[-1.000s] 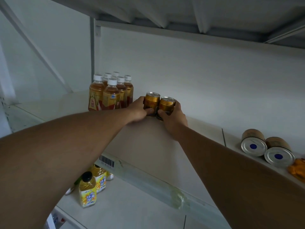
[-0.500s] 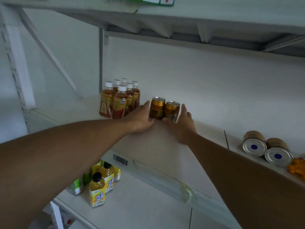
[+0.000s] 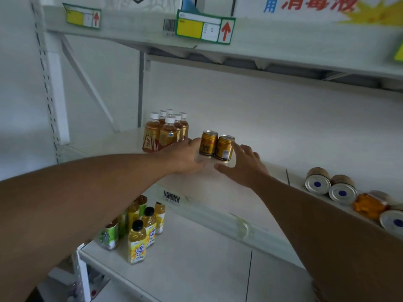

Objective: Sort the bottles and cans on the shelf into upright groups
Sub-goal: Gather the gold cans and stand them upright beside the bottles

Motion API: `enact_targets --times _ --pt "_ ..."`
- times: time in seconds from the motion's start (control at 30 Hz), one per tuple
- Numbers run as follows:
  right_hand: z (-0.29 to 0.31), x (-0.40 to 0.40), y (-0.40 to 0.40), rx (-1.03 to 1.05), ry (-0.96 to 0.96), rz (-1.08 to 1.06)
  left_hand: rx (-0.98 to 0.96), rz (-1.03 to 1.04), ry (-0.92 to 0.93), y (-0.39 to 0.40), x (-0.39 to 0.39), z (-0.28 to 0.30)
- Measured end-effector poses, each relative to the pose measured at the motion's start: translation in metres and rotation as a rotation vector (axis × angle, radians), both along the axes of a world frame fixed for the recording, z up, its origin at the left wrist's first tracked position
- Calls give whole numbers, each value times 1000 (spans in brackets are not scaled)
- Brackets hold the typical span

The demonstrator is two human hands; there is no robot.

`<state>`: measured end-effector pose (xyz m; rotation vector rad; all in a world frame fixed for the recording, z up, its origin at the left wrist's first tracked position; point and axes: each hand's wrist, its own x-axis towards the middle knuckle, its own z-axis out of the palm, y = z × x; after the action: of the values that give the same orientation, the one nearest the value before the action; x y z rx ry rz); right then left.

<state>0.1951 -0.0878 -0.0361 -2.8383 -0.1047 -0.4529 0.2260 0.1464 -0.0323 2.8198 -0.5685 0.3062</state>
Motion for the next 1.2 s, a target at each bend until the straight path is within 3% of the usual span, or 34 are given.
enact_targets --times 0.33,0.57,0.9,1.2 --pt "14 -91 -81 -51 61 29 89 102 -17 -54 -94 22" --pt "14 -152 -151 -32 72 -18 117 33 -30 -134 -144 20" --pt "15 -210 -212 -43 70 -170 58 -120 6 -198 -157 19" --pt "7 -231 -218 -62 88 -291 12 -194 31 -220 -153 8"
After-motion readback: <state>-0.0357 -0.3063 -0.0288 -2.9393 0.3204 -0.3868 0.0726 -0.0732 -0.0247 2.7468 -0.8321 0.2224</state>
